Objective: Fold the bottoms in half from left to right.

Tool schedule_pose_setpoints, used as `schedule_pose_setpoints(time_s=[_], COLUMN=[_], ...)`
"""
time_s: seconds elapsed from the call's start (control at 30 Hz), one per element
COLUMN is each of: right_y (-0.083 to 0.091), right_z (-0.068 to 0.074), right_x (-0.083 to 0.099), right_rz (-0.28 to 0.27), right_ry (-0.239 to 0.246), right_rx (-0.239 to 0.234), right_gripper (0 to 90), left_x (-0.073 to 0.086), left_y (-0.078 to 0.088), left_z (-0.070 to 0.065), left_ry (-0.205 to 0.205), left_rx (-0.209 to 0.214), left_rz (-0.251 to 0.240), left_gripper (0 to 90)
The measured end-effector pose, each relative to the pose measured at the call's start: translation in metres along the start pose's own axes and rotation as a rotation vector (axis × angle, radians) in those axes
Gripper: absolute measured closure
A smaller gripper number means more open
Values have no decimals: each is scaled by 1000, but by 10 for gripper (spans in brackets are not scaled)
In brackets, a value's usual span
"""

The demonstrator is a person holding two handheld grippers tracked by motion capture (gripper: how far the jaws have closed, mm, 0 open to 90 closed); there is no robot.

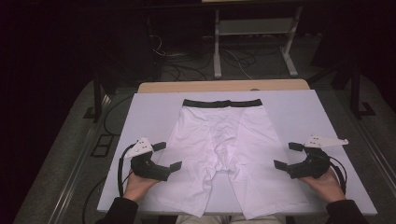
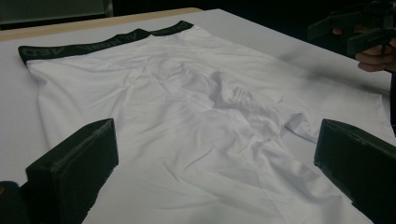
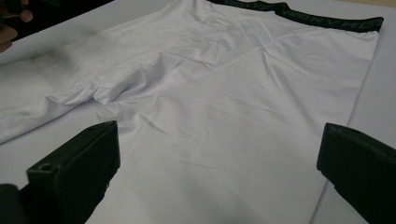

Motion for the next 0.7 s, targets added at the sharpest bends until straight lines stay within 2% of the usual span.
schedule_pose_setpoints(time_s=[0.7], right_y=[1], right_z=[4], right_x=[-4], right_rz=[7], right_ry=[9], right_rx=[6], right_gripper=[0], left_x=[2], left_y=[-1], left_z=[-2], left_ry=[-6], left_rx=[1], left_rz=[12], left_gripper=[0])
Point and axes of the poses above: each handheld gripper's, and its own axes: y roughly backward along the jaws, x roughly out of its underside, z roughly to its left, the point moved 9 cm from there along -y, roughly forward along the jaws, and after that the axes turned 10 degrees about -z, right-handed, at the moved point
